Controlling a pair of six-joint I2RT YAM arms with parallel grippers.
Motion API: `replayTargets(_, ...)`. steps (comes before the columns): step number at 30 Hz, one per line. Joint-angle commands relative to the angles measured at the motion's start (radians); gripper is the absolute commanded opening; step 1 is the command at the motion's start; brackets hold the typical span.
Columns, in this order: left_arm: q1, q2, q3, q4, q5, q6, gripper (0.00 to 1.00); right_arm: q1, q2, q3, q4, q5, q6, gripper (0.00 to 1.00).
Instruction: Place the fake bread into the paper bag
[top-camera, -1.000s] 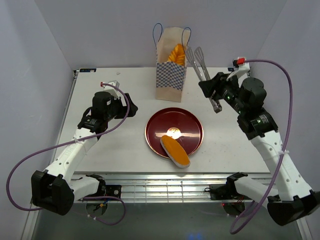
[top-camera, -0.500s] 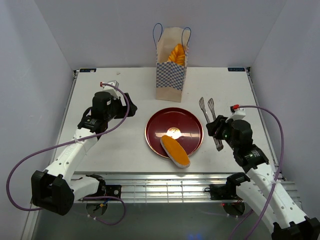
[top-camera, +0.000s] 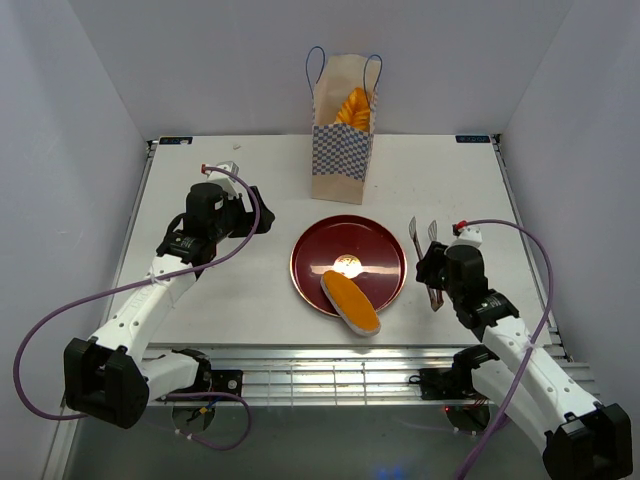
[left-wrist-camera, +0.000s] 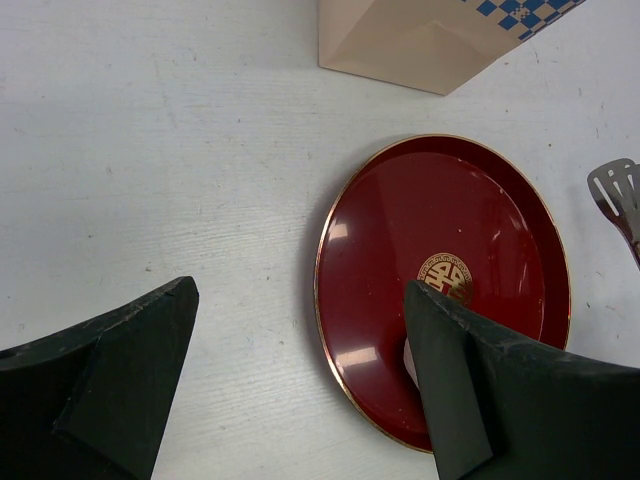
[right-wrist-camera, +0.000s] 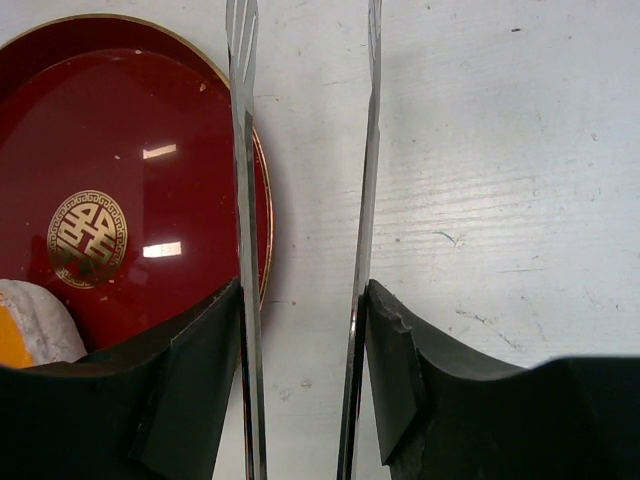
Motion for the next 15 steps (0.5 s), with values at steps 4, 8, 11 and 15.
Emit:
replayTargets(4, 0.0, -0.001, 0.032, -0.005, 0.007, 0.009, 0.94, -0.005, 0.054, -0.006, 0.101, 0.062, -0.02, 0.56)
replayTargets(8, 0.0, -0.001, 0.033, -0.005, 0.013, 0.007, 0.94, -0.005, 0.078, -0.013, 0.115, 0.061, -0.026, 0.57)
replayTargets(11, 0.0, -0.001, 0.033, -0.005, 0.016, 0.007, 0.94, -0.005, 0.104, -0.016, 0.116, 0.055, -0.026, 0.58)
replayTargets(15, 0.0, -0.003, 0.033, -0.005, 0.016, 0.007, 0.94, -0.005, 0.132, -0.022, 0.124, 0.033, -0.024, 0.59)
